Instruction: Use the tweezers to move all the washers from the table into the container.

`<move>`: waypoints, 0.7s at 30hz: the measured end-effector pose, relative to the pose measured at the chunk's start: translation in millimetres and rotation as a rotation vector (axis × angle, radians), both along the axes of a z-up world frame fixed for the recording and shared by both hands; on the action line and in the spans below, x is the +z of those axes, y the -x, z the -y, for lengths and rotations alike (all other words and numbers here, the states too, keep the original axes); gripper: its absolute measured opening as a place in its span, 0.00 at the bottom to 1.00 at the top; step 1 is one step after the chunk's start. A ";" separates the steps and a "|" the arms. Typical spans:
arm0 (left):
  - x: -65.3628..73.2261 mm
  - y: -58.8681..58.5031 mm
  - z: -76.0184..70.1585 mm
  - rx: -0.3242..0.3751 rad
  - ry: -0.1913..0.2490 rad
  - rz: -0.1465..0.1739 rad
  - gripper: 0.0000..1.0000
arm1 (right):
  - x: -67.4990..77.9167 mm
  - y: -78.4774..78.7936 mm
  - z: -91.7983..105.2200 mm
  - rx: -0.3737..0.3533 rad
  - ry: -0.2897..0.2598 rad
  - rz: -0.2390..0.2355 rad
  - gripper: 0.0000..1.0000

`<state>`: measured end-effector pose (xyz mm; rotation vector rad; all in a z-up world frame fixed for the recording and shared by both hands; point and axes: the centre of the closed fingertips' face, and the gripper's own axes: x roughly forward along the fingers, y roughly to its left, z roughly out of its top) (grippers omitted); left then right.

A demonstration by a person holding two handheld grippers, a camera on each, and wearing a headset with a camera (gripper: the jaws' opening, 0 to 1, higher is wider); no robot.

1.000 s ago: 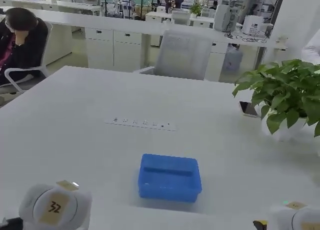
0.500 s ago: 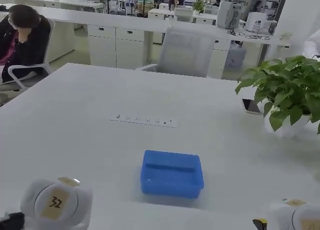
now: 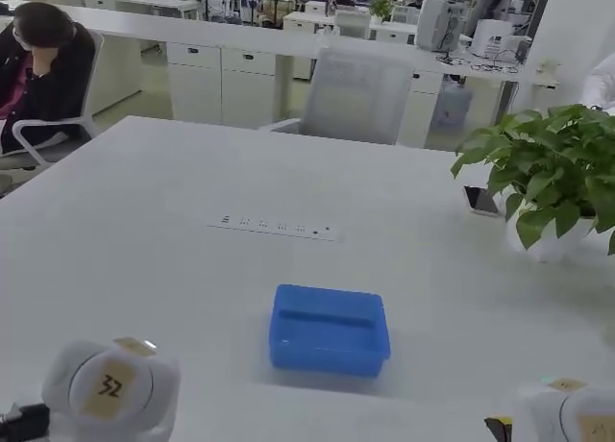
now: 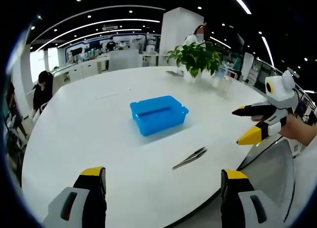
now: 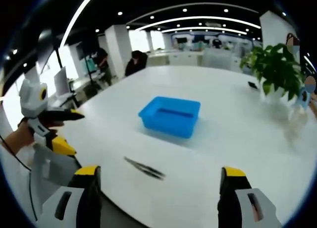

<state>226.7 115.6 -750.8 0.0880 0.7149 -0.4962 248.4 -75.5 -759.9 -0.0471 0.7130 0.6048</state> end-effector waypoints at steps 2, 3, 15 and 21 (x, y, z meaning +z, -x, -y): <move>1.3 -0.5 0.3 0.001 0.009 0.000 0.99 | -0.4 0.4 0.3 0.001 0.000 -0.002 0.99; 2.0 -0.7 0.5 0.001 0.013 0.001 0.99 | -0.8 0.8 0.4 0.003 0.003 -0.004 0.99; 0.3 1.0 1.7 -0.007 0.003 -0.001 0.99 | -2.1 0.1 1.6 0.010 0.016 -0.007 0.99; 1.7 1.5 3.4 -0.015 0.013 -0.009 0.99 | -4.2 -0.3 2.5 0.015 0.025 -0.014 0.99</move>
